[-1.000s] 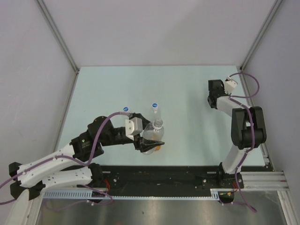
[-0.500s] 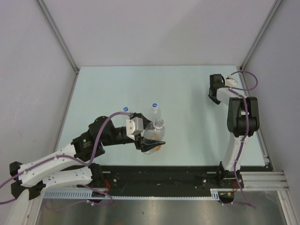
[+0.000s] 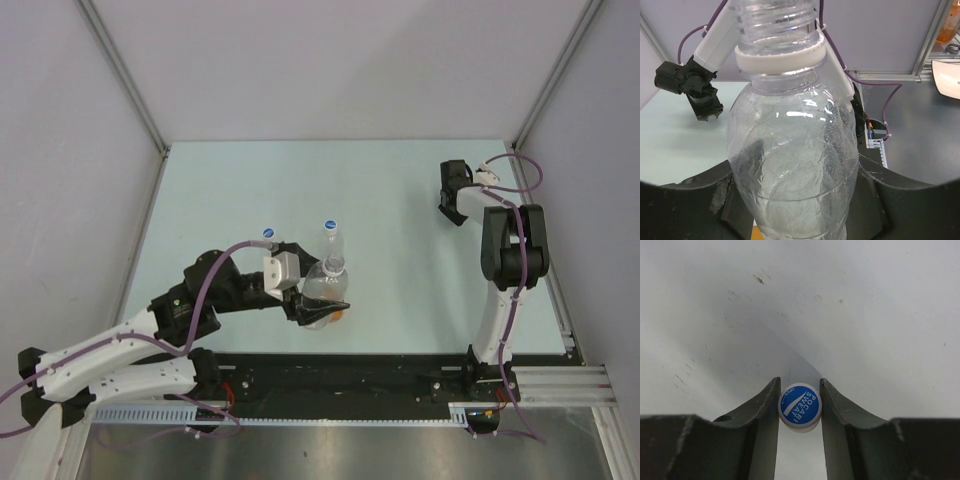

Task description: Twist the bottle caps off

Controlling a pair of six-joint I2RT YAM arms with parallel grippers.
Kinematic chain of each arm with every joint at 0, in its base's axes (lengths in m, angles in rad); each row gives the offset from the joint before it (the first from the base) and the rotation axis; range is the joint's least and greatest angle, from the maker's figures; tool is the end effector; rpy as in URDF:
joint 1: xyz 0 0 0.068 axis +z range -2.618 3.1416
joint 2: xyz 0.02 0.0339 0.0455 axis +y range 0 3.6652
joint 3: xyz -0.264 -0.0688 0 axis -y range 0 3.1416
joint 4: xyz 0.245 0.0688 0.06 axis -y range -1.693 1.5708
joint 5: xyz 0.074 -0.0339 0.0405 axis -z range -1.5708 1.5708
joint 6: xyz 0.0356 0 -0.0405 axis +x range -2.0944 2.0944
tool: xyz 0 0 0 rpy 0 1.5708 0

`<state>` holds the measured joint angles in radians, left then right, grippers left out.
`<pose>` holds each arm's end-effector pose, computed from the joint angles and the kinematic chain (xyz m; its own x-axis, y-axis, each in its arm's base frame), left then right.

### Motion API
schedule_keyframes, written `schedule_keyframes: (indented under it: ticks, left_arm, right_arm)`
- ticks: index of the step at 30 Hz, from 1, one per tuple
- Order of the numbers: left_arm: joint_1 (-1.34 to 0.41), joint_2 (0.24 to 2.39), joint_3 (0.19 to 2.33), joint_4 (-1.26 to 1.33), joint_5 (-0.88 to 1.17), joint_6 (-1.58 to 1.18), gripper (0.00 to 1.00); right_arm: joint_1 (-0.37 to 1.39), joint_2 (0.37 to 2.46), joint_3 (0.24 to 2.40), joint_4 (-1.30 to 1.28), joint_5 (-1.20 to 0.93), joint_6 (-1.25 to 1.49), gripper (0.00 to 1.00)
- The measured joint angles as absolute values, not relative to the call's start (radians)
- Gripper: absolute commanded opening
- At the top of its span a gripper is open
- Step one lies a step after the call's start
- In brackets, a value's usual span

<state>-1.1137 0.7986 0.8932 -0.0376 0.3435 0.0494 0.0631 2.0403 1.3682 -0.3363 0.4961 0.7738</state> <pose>0.0693 -0.1681 0.3916 0.0742 -0.0454 -0.9962 0.9909 0.1162 0.0685 0.4249 0.0099 0.1543 -0.4656 0.5864 -0.6628 0.7316 0.6765 0.0846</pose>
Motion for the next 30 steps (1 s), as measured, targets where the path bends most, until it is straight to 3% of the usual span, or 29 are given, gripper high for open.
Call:
schedule_keyframes:
  ticks: [30]
  left_arm:
    - [-1.114, 0.781, 0.87, -0.036, 0.344, 0.041, 0.03]
  right_arm:
    - [0.094, 2.04, 1.373, -0.382, 0.531, 0.77, 0.48]
